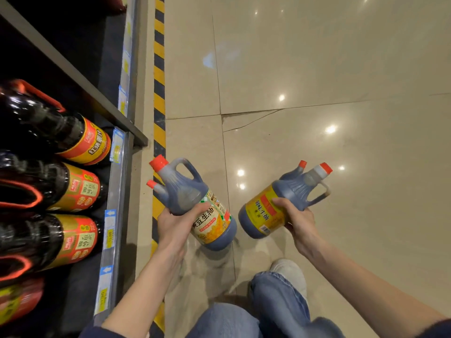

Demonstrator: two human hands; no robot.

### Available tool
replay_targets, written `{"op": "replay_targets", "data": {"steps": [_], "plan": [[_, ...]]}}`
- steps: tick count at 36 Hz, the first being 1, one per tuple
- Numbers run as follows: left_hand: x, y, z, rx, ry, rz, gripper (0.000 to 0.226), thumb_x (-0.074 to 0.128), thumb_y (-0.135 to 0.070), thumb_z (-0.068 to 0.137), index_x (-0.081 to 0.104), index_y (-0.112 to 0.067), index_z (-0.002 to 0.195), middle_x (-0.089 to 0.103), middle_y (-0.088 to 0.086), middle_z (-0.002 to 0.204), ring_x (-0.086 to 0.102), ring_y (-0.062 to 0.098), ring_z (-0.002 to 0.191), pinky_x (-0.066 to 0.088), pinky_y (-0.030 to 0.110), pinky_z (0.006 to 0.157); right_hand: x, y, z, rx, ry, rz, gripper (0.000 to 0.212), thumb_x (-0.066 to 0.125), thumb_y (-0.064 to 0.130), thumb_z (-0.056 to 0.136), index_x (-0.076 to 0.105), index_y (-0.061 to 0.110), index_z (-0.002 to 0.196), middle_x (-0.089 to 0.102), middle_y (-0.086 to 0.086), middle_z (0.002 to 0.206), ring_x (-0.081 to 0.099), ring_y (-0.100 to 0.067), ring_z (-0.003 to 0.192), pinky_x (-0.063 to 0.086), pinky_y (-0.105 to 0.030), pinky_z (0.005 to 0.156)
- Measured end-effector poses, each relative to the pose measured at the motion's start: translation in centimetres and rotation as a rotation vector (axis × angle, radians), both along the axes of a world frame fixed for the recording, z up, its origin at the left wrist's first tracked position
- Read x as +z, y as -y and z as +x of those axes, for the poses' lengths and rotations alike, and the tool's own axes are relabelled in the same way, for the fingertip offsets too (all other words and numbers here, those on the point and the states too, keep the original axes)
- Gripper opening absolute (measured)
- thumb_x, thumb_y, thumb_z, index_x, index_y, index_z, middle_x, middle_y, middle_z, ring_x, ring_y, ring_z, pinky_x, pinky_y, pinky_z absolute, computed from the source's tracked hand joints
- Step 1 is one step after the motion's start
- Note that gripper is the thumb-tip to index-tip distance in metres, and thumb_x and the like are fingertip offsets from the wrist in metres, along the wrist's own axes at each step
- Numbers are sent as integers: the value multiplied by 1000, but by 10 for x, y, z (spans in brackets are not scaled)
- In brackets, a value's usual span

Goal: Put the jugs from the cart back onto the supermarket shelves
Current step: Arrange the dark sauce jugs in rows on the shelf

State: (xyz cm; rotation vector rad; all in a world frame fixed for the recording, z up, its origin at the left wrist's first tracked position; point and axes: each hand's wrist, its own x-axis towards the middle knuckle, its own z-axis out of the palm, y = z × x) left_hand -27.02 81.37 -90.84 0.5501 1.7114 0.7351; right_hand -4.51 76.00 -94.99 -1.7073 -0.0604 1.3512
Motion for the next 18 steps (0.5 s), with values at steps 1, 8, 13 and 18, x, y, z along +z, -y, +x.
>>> {"op": "replay_targets", "data": {"steps": [1, 8, 13, 18], "plan": [[14, 2, -1, -2, -9, -8, 40, 89, -12, 58, 64, -18, 90, 72, 2, 93, 68, 18, 87, 54, 33, 75, 16, -1, 0, 21, -2, 7, 71, 82, 24, 61, 54, 13, 124, 67, -6, 112, 64, -20, 96, 51, -28, 68], [137, 5, -5, -24, -22, 33, 48, 85, -8, 63, 64, -14, 105, 72, 5, 98, 68, 18, 85, 51, 25, 57, 148, -14, 2, 176, -34, 79, 45, 74, 15, 75, 56, 18, 116, 67, -4, 108, 64, -18, 95, 50, -26, 69], [249, 5, -7, -21, -31, 90, 63, 91, -13, 52, 64, -16, 109, 71, -3, 97, 68, 13, 91, 53, 24, 67, 254, -25, 3, 277, -33, 138, 38, 77, 16, 70, 59, 25, 103, 69, -2, 103, 64, -21, 95, 52, -30, 74], [362, 8, -14, -13, -66, 172, 53, 87, -8, 60, 65, -20, 107, 71, -4, 99, 68, 13, 93, 54, 31, 73, 365, -40, -2, 392, -42, 213, 46, 73, 31, 58, 57, 30, 101, 68, 4, 97, 65, -17, 93, 51, -27, 70]]}}
